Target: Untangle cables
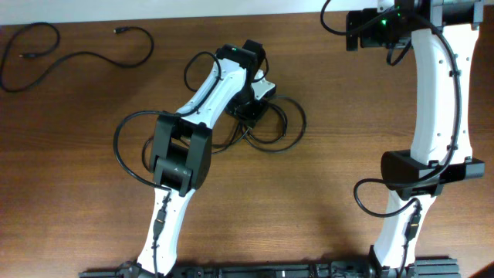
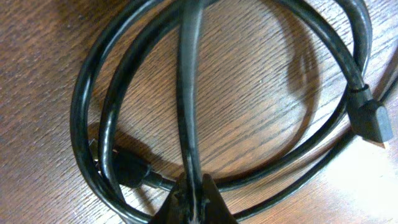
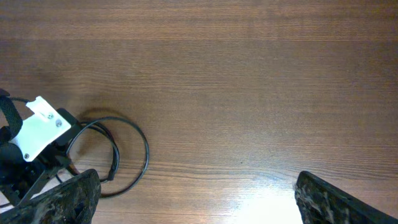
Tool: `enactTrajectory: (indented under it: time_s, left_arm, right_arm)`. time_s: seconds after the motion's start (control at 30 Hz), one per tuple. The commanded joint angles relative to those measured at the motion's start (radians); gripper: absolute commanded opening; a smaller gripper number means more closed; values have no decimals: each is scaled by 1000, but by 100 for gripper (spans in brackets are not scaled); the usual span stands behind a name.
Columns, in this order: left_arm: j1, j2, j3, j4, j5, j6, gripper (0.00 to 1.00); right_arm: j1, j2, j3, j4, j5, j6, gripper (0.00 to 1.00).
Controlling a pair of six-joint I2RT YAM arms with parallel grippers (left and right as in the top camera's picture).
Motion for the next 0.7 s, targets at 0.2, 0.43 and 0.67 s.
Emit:
enactTrajectory:
  time_s: [0.2, 0.43, 0.67]
  left_arm:
    - [16, -81, 404, -238, 136, -13, 0]
    - [89, -127, 771, -357, 153, -87, 0]
    - [276, -180, 984, -342, 427, -213, 0]
  right_arm:
    - [0, 5, -2, -6, -5, -7, 98]
    - [0, 5, -2, -6, -5, -7, 97]
    - [0, 5, -2, -6, -5, -7, 98]
